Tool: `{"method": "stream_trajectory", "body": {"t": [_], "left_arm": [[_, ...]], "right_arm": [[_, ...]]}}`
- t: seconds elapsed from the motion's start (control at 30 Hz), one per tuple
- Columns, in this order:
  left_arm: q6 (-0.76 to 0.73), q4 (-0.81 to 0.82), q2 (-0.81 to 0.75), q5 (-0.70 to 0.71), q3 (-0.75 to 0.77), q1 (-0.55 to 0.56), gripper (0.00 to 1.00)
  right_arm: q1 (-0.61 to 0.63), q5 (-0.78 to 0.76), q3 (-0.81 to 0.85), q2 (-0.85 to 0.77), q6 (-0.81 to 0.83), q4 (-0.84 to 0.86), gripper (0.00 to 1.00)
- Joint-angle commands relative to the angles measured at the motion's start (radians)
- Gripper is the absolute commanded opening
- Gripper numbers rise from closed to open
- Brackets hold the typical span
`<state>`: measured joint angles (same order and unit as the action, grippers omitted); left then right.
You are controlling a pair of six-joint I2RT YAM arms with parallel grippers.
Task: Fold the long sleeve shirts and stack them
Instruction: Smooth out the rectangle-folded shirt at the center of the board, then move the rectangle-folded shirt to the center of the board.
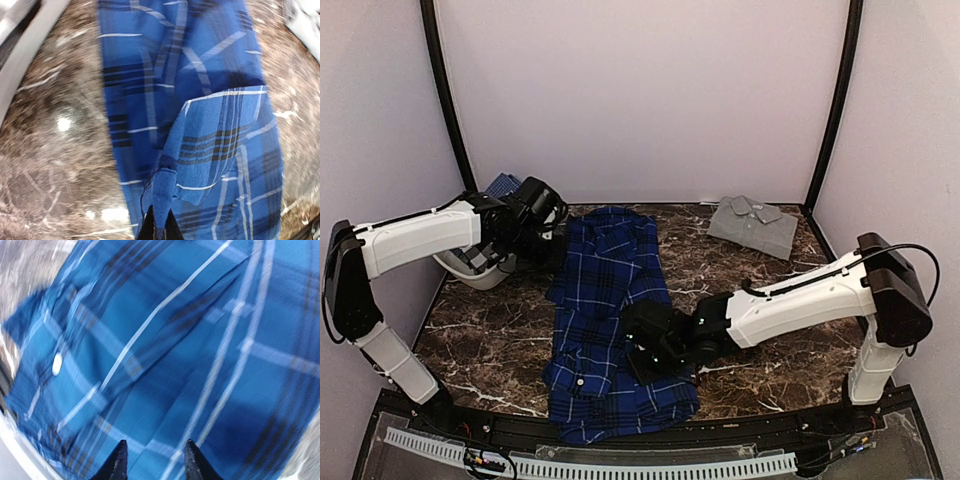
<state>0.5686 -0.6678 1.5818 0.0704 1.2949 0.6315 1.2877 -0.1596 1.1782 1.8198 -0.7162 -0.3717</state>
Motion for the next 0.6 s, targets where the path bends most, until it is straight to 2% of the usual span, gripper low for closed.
{"method": "stream_trajectory", "body": {"t": [0.0, 0.13, 0.27, 0.37, 0.57], "left_arm": [[0.041, 0.152, -0.047, -0.076, -0.136, -0.064, 0.0], [0.051, 0.319, 0.061, -0.232, -0.182, -0.074, 0.0], [0.095, 0.418, 0.214, -0.356, -0.176, -0.07, 0.0], [0.118, 0.458, 0.318, -0.36, -0.153, -0.07, 0.0], [0.107, 0.398, 0.519, -0.285, 0.062, -0.093, 0.0]], "right_arm": [[0.112, -0.087, 0.053, 0.056, -0.109, -0.139, 0.39], [0.146, -0.09, 0.074, 0.122, -0.139, -0.162, 0.43], [0.109, -0.106, 0.034, 0.129, -0.134, -0.151, 0.45], [0.054, -0.095, -0.008, 0.11, -0.097, -0.105, 0.46], [-0.083, -0.088, 0.013, 0.11, 0.027, -0.091, 0.45]]}}
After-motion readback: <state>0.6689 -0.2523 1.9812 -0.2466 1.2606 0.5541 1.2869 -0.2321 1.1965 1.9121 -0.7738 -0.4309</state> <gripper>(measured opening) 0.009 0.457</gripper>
